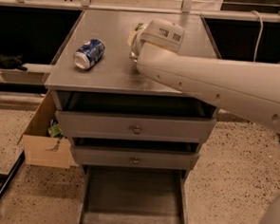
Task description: Pick 7up can from bottom drawer and place on counter
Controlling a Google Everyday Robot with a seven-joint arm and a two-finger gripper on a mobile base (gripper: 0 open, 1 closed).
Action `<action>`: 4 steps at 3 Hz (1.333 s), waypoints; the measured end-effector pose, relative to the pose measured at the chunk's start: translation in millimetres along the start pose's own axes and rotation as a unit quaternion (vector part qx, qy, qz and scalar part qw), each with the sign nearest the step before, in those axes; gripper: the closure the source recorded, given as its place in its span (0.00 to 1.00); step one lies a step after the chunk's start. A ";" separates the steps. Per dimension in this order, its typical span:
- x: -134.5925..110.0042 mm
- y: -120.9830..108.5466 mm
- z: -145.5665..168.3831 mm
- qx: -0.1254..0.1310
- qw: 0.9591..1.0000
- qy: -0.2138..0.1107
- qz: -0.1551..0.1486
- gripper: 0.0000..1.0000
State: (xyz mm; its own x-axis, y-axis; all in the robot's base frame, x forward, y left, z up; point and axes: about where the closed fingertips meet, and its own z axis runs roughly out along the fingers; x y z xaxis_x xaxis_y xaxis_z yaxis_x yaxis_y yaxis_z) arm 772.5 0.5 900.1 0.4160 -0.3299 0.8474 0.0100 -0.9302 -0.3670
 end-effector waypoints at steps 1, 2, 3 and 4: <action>0.0 0.0 0.0 0.000 1.000 0.000 0.000 0.39; 0.0 0.0 0.0 0.000 1.000 0.000 0.000 0.15; 3.1 -0.4 -3.0 0.003 1.000 0.002 -0.004 0.00; 9.7 17.3 -14.0 -0.003 1.000 0.010 0.004 0.00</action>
Offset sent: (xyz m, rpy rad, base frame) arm 0.0000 0.0000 0.0000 0.0000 0.0000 0.0000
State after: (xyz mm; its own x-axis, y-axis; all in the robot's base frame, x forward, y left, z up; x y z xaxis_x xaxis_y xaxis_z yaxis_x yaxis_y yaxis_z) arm 764.0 -21.1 907.4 0.3972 -0.3398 0.8525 0.0019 -0.9286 -0.3711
